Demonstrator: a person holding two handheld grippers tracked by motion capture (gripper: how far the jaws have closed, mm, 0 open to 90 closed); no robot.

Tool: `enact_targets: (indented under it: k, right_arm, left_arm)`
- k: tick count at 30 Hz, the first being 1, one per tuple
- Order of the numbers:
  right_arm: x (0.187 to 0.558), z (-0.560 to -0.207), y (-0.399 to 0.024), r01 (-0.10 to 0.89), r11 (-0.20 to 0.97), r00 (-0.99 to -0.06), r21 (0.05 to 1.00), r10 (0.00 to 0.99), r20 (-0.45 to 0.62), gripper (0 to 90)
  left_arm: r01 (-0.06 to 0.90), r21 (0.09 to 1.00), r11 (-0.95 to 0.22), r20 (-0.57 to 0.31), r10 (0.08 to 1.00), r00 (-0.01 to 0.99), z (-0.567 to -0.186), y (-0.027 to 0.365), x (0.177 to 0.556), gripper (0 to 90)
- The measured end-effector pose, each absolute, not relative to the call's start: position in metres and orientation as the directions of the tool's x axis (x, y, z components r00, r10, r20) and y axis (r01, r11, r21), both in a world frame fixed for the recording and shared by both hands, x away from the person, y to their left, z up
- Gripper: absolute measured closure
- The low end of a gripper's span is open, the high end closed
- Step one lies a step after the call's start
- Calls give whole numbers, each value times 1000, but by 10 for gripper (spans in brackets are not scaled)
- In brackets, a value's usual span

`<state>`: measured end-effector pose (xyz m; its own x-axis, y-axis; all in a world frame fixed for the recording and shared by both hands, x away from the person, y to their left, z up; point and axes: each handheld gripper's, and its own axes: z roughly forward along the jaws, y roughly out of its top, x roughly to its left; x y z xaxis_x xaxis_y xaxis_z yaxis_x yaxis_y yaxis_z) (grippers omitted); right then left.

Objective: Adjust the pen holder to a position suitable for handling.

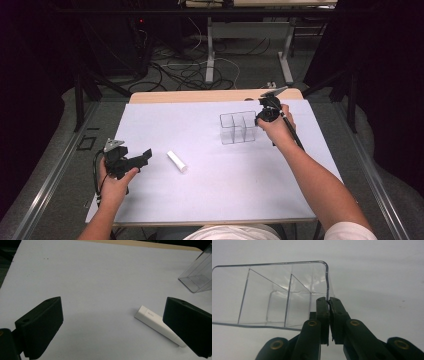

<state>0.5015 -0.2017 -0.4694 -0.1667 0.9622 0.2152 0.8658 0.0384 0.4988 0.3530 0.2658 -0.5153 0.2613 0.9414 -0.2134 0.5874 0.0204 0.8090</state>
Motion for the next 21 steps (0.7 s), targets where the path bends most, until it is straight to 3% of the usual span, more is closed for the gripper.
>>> enact_targets:
  k: [3, 21]
  right_arm:
    - [497, -471, -195, 863, 26, -180, 504, 949, 260, 850]
    - [487, -473, -156, 848, 81, -265, 524, 921, 286, 821]
  left_arm:
    - [591, 807, 19, -214, 941, 261, -516, 265, 353, 30]
    - [590, 808, 12, -208, 941, 266, -516, 264, 354, 30]
